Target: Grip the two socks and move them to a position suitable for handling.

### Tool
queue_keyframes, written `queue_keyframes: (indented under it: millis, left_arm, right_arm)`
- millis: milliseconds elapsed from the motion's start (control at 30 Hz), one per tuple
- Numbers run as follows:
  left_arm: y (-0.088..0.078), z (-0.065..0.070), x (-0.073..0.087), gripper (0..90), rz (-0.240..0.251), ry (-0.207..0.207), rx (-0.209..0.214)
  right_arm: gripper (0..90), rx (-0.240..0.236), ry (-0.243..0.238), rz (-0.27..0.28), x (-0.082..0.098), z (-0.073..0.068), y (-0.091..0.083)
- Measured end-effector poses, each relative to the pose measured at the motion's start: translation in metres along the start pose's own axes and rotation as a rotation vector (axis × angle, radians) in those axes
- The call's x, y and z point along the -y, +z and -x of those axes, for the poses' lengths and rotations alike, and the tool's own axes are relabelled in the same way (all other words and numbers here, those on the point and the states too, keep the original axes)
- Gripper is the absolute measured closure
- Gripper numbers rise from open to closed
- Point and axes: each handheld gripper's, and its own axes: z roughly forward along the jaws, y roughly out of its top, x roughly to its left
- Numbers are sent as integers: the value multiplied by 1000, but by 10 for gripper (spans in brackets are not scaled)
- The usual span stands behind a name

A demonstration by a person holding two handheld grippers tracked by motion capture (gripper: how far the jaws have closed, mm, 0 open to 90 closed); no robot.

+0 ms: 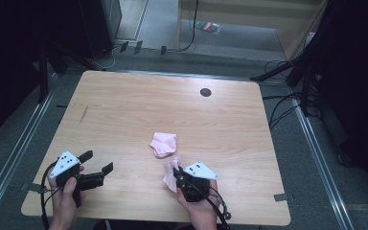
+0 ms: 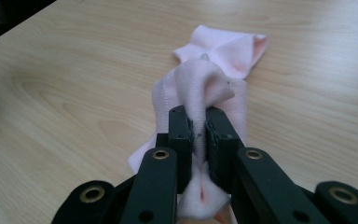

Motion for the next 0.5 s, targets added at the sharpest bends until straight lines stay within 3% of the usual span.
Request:
queue_keyframes:
  millis: [267,333,367,400,500]
  left_arm:
    - [13,21,4,87,-20,53,36]
    - [17,24,6,87,-34,59,42]
    - [17,24,6,87,-34,59,42]
    - [21,26,8,87,-43,61,48]
    - [22,27,9,87,-49,63,50]
  right_arm:
    - [801,-10,-13,-50,9,-21,18]
    - [648,-10,-17,-72,12,-22,25]
    - [648,-10,-17,-72,12,-22,25]
    - [549,-15,-4,-73,12,-20,27]
    - [479,-2,13,-58,12,-17,22]
